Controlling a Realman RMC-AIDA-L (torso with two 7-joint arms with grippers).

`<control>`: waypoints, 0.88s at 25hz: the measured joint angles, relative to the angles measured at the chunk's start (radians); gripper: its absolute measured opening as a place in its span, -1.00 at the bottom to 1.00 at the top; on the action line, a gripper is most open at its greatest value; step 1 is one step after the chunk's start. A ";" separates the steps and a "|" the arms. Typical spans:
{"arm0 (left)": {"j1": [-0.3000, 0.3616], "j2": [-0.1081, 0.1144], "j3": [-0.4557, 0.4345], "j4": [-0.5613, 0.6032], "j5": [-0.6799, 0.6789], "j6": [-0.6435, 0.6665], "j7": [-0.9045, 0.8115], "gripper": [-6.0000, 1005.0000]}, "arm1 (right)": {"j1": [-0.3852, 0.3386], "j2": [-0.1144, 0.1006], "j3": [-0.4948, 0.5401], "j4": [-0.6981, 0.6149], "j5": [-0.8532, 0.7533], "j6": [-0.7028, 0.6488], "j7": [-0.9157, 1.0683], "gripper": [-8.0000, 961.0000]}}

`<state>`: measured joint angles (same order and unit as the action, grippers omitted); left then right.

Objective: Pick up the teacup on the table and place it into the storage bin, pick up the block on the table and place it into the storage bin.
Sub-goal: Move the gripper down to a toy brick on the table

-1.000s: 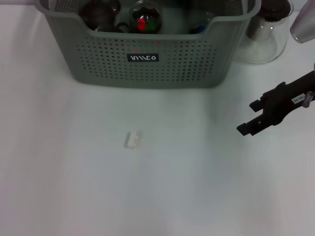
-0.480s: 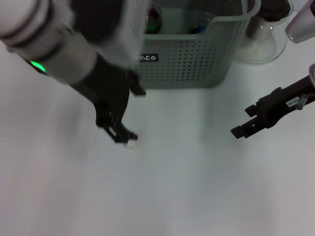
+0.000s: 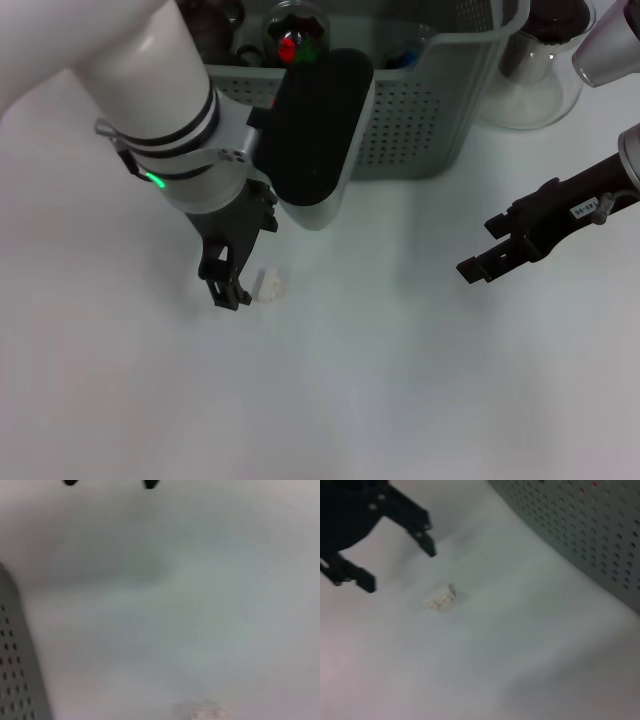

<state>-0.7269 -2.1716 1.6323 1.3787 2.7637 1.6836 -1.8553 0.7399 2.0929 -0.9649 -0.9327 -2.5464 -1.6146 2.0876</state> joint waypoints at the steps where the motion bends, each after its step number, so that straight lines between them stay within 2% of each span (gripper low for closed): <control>1: -0.009 0.000 0.001 -0.024 0.000 -0.018 0.000 0.76 | 0.000 0.000 0.000 0.000 0.001 0.000 -0.002 0.90; 5: -0.043 -0.001 0.016 -0.128 0.001 -0.076 -0.002 0.76 | -0.001 0.000 0.001 0.000 0.005 0.001 -0.009 0.90; 12: -0.060 -0.003 0.049 -0.221 -0.009 -0.147 -0.029 0.76 | -0.002 -0.001 0.005 0.015 0.006 0.016 -0.012 0.90; 22: -0.085 -0.005 0.044 -0.286 -0.051 -0.173 -0.037 0.76 | -0.002 -0.001 0.000 0.025 0.004 0.034 -0.013 0.90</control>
<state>-0.8115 -2.1768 1.6762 1.0932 2.7124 1.5106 -1.8925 0.7378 2.0923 -0.9645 -0.9072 -2.5428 -1.5806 2.0743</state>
